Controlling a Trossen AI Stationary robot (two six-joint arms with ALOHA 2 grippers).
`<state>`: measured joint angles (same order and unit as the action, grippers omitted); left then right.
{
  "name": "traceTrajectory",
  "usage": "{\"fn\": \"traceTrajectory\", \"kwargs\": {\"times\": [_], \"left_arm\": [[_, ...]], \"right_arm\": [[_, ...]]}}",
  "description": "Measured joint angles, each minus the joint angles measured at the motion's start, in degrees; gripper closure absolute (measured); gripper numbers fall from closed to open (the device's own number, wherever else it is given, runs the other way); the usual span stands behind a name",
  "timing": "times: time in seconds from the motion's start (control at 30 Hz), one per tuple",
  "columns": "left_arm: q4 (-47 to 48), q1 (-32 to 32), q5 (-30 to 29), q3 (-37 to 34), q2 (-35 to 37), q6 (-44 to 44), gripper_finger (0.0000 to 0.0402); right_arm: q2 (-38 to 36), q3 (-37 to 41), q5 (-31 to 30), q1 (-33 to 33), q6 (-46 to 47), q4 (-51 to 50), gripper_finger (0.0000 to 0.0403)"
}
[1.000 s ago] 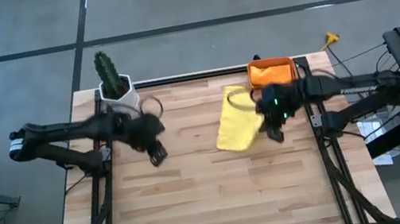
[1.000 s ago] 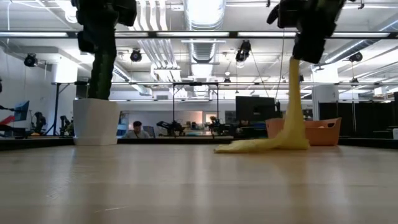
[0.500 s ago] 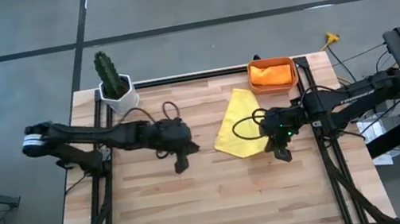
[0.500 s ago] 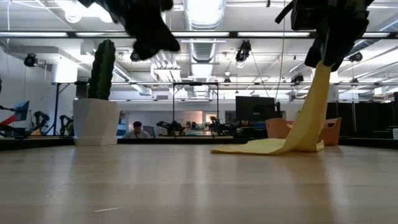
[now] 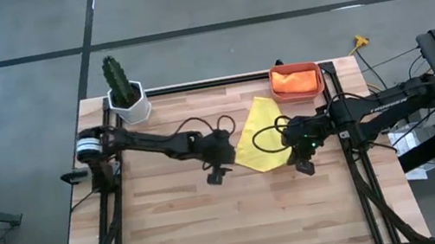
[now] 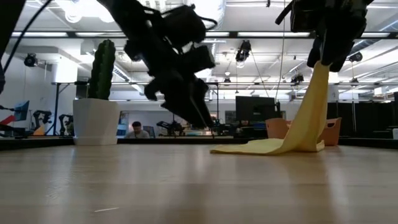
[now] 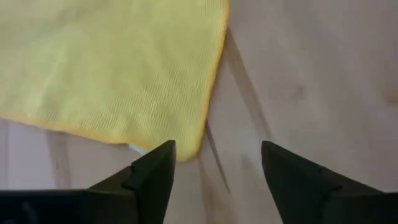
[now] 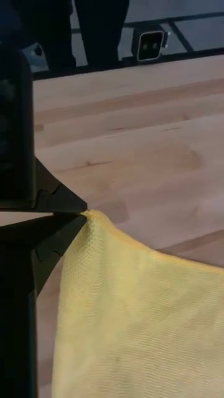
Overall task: Roll microfiber towels into tight, uniform cylinder then place into a basket
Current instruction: Fold the yellow towel
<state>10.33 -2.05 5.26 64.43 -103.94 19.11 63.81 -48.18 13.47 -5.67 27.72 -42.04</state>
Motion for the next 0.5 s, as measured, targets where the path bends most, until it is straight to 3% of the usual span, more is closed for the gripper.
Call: {"fn": "traceTrajectory", "kwargs": {"times": [0.17,0.5], "left_arm": [[0.4,-0.4,0.3,4.2,-5.9,5.3,0.0179],[5.1,-3.5,1.2,8.4,-11.8,5.0,0.0221]], "right_arm": [[0.0,0.0,0.0,-0.1,2.0,2.5,0.0394],[0.0,0.0,1.1,-0.1,2.4,3.8,0.0394]]}}
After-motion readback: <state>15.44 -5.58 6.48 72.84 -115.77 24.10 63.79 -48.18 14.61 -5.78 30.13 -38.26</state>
